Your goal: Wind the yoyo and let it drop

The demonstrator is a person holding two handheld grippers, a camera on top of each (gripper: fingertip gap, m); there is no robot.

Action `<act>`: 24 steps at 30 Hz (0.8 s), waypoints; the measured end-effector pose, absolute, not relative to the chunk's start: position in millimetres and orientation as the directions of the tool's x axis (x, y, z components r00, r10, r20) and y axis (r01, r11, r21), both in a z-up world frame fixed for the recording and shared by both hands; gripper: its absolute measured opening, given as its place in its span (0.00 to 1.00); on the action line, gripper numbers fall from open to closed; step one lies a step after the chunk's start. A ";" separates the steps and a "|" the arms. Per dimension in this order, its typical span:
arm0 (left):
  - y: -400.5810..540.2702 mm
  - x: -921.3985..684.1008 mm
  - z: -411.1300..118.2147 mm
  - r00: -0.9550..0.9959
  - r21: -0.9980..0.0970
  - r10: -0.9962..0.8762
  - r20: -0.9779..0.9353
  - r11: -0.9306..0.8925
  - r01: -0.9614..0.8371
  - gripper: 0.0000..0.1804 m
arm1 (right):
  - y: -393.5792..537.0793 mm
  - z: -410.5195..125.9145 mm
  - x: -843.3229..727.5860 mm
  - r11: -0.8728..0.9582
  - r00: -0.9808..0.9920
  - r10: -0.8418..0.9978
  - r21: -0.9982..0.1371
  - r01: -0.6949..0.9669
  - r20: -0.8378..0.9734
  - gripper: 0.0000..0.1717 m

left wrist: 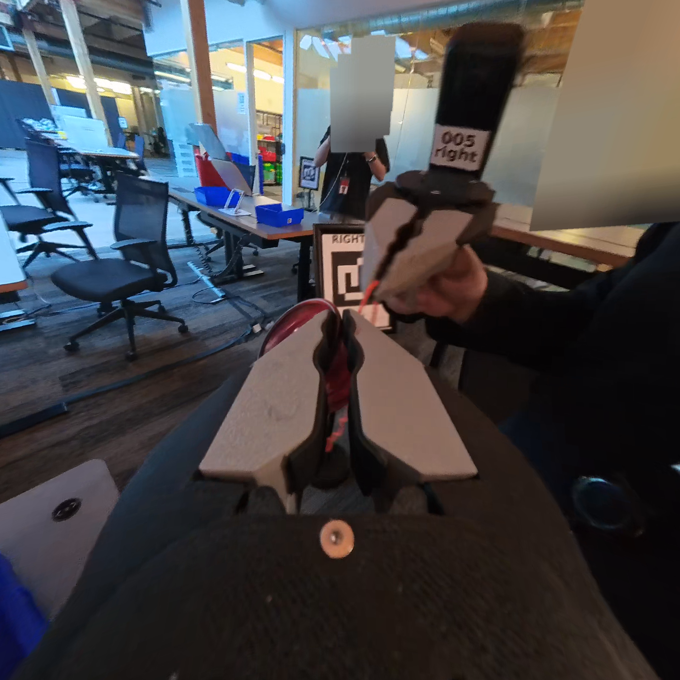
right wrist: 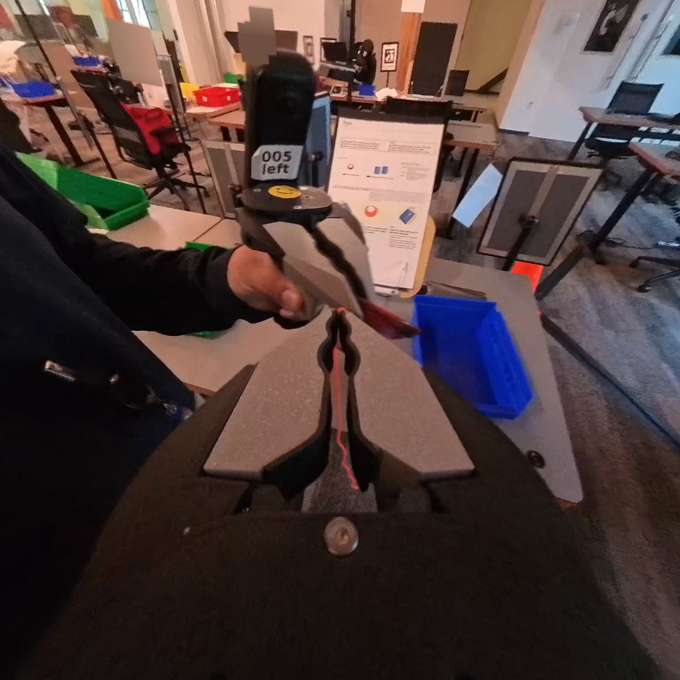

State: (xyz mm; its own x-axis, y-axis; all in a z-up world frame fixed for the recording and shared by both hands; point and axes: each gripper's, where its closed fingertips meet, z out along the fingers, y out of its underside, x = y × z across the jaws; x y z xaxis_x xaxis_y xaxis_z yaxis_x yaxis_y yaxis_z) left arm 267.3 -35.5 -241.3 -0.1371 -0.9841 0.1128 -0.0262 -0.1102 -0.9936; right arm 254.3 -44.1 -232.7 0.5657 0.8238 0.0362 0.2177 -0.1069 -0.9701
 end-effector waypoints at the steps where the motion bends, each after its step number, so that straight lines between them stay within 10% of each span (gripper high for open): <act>1: -38.7 265.0 -235.6 -0.170 -0.991 -0.976 0.134 -0.136 0.002 0.02 | -39.7 -229.5 262.2 -0.102 0.581 0.813 -0.972 0.209 0.040 0.00; 11: -60.0 256.3 -183.2 -0.494 -0.873 -0.808 0.322 -0.455 0.177 0.01 | -11.6 -256.0 267.9 -0.134 0.531 0.832 -0.987 -0.094 -0.163 0.00; 24: -14.9 281.4 -237.2 -0.102 -0.974 -0.972 0.213 -0.220 0.060 0.01 | -43.0 -262.1 205.0 -0.347 0.375 0.839 -0.918 -0.192 -0.395 0.00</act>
State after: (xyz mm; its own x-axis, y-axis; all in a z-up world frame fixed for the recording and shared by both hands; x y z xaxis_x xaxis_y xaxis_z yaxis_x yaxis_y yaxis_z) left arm 281.4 -14.9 -237.2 -0.1019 -0.9717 0.2131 0.0604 -0.2199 -0.9737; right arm 205.0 -43.0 -262.1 0.3748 0.8386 -0.3954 -0.1920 -0.3470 -0.9180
